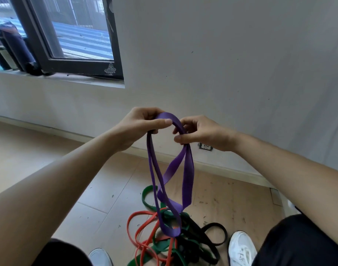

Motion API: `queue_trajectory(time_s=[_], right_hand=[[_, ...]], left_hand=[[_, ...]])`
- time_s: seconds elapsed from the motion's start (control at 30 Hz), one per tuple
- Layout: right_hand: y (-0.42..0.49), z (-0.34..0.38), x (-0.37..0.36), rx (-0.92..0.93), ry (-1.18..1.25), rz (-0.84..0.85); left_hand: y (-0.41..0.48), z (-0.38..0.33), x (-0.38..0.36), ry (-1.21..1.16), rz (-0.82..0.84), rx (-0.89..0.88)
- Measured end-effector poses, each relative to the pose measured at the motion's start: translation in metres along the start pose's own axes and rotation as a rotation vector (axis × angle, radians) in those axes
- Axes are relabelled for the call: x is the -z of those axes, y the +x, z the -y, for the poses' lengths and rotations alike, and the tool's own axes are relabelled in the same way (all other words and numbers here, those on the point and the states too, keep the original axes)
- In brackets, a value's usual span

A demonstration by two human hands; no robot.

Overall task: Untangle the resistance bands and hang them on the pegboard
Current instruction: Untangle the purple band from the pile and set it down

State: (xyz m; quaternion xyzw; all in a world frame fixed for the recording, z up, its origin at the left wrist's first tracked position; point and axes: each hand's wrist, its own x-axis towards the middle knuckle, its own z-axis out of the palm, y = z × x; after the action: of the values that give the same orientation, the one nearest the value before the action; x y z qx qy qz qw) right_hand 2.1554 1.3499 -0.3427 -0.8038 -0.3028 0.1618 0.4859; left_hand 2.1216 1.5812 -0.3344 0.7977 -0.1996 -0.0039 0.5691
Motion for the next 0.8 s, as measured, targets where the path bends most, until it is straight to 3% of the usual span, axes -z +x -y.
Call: queue_trajectory(time_s=[0.13,0.27,0.43,0.6,0.8], right_hand=[[0.002,-0.006,-0.013,-0.033,-0.051,0.029],[0.002,-0.007,-0.008,-0.013,0.011,-0.080],[-0.004,-0.001,0.013,0.043,0.161,-0.134],[-0.004,0.004,0.011,0.070,0.099,-0.160],[-0.004,0.011,0.001,0.094,-0.069,-0.104]], left_hand=[[0.001,-0.004,-0.008,-0.085,-0.025,-0.041],[0.000,0.001,0.007,-0.157,-0.091,-0.028],[-0.009,0.020,0.032,0.007,-0.056,0.063],[-0.011,0.023,0.024,0.141,0.105,0.099],[-0.003,0.007,0.000,0.141,0.024,0.004]])
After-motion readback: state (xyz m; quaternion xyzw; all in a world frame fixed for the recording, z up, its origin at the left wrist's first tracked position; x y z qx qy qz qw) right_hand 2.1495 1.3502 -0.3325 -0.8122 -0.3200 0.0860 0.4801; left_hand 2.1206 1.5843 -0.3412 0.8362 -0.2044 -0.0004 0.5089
